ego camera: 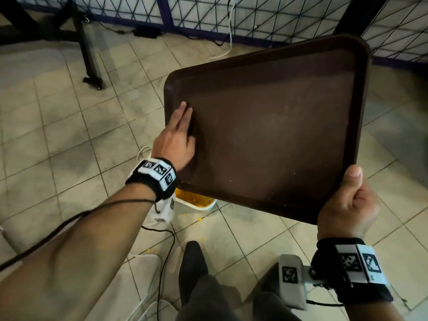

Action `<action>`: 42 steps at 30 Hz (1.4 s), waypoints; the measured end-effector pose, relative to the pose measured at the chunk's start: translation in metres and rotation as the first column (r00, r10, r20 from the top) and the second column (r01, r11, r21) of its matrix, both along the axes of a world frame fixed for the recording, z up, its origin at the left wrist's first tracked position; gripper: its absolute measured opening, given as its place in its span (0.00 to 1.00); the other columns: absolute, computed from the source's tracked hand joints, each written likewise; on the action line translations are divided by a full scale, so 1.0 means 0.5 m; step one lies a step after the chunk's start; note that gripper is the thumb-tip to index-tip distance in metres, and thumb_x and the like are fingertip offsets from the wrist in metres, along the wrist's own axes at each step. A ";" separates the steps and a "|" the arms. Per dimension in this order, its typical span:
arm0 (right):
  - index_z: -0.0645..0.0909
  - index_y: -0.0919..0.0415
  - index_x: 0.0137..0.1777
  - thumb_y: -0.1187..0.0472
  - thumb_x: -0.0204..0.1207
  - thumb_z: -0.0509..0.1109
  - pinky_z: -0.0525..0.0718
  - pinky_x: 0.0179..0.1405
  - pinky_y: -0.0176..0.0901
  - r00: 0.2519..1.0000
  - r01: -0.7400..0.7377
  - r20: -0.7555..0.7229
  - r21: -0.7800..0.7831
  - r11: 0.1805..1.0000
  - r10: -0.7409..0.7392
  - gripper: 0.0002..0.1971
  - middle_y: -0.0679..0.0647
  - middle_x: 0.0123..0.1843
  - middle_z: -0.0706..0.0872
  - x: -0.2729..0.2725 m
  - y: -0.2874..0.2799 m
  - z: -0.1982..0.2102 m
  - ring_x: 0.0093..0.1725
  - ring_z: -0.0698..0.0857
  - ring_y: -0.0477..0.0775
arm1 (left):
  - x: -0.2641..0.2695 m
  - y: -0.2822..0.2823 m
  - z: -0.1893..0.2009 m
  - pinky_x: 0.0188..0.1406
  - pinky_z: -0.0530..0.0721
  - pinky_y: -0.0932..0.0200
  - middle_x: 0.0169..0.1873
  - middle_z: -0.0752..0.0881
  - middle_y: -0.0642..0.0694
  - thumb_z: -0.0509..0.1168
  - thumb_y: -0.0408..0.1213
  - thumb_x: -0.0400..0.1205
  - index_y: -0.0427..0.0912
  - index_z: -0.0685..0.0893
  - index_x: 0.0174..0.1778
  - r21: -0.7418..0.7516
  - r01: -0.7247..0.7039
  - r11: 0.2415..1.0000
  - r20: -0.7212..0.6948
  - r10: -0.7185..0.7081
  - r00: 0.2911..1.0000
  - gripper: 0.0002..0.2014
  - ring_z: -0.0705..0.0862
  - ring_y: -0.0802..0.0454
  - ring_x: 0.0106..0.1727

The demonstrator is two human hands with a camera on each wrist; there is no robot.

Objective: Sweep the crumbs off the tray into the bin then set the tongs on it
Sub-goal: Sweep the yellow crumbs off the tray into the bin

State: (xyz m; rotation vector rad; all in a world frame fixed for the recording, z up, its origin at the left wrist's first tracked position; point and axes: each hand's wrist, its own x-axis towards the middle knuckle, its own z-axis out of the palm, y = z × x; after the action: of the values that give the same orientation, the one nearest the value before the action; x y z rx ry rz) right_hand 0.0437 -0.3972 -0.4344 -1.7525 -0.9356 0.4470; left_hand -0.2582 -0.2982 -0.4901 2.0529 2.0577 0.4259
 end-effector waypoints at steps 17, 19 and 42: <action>0.66 0.48 0.29 0.48 0.88 0.55 0.64 0.22 0.27 1.000 0.014 -0.007 -0.067 0.998 -0.015 0.23 0.48 0.27 0.67 0.000 -0.003 -0.025 0.25 0.69 0.43 | 0.087 -0.045 -0.046 0.79 0.60 0.49 0.87 0.41 0.56 0.42 0.61 0.88 0.53 0.46 0.87 -0.129 -0.085 0.988 0.177 0.107 0.978 0.33 0.51 0.51 0.86; 0.68 0.46 0.31 0.47 0.88 0.54 0.63 0.22 0.27 1.000 -0.006 -0.012 -0.085 0.996 0.005 0.21 0.47 0.27 0.69 -0.001 -0.003 -0.030 0.27 0.68 0.45 | 0.107 -0.009 -0.031 0.80 0.53 0.52 0.86 0.38 0.57 0.42 0.61 0.88 0.52 0.44 0.87 -0.106 -0.014 0.994 0.169 0.031 0.985 0.33 0.44 0.53 0.87; 0.79 0.58 0.42 0.50 0.88 0.55 0.67 0.25 0.26 0.992 -0.099 0.081 0.003 0.995 0.099 0.19 0.44 0.28 0.72 -0.004 -0.007 -0.090 0.27 0.73 0.36 | 0.006 -0.139 -0.129 0.64 0.81 0.43 0.74 0.76 0.37 0.59 0.40 0.81 0.56 0.53 0.85 -0.587 -0.036 0.809 -0.086 -0.018 0.996 0.36 0.81 0.36 0.64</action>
State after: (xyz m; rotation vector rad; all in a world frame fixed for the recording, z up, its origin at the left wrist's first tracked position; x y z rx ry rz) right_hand 0.0417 -0.4009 -0.4791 -1.7337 -1.0837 0.4393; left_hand -0.2552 -0.3676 -0.5545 1.6947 1.9147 -0.2903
